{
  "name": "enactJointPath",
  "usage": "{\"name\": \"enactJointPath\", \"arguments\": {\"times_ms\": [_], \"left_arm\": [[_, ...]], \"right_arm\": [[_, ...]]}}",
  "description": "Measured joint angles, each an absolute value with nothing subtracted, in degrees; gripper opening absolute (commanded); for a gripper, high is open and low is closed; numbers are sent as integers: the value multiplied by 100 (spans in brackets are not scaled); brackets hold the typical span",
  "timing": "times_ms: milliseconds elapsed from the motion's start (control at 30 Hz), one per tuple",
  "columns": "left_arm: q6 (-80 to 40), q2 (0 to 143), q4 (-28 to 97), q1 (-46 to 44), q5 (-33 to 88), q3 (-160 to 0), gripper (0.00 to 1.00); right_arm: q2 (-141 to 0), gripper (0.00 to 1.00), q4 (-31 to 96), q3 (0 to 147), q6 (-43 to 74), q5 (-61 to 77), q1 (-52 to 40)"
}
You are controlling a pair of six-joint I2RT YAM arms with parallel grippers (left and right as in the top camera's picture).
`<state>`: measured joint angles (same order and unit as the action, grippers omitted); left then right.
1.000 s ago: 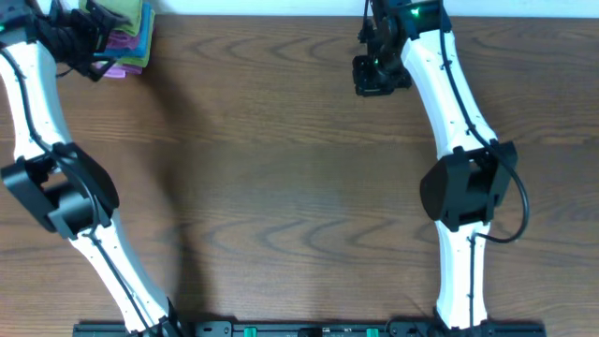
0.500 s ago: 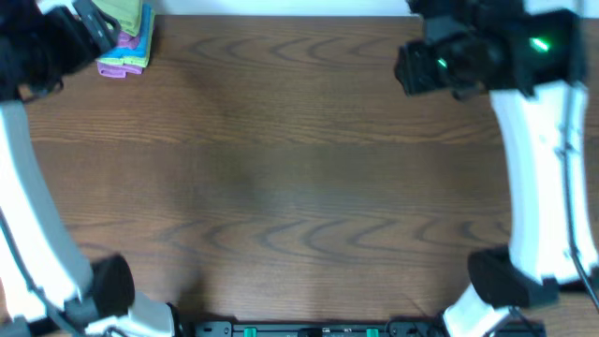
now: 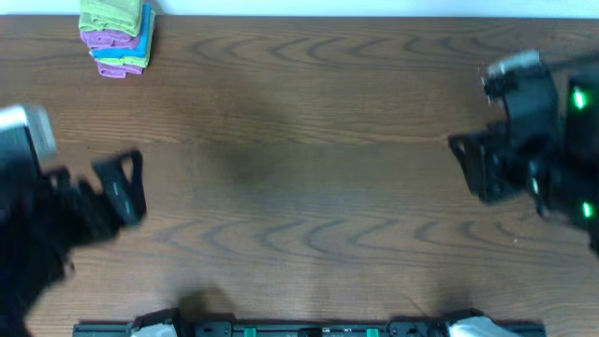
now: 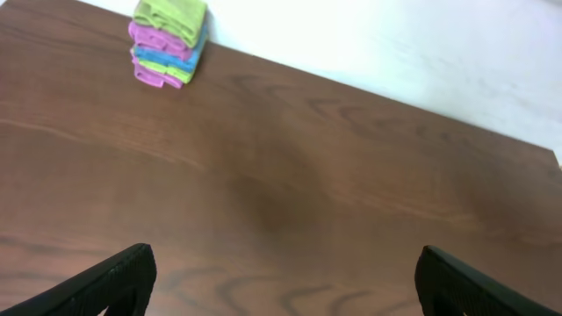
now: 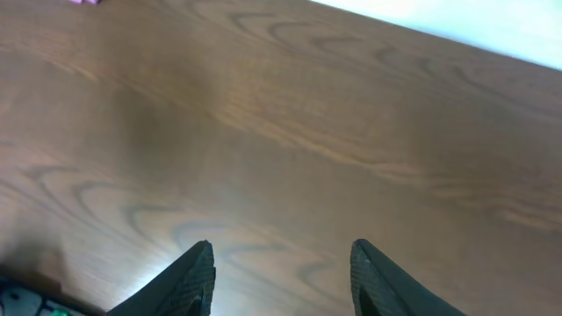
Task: Fold the cloth
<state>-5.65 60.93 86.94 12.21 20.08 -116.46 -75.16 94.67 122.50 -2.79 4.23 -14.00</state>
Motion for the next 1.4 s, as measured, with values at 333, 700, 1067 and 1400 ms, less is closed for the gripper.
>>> {"name": "enactJointPath", "arguments": {"times_ms": [333,700,1067,1400], "left_arm": [[-458,5043,8705,1221,2167,-10733,95],[-576,5002,9155,1221,2191,-10728,95],[-578,5002,9223,1221,1826,-10722,95],[-532,4936,9131,1129,1341,-10665,95]], "right_arm": [[-6539,99,9177,10167,-360,397,-1400],[-6412,99,9358,10160,-316,399,-1400],[-6412,99,9360,10160,-316,399,-1400],[-6410,99,9358,10160,-316,399,-1400]]}}
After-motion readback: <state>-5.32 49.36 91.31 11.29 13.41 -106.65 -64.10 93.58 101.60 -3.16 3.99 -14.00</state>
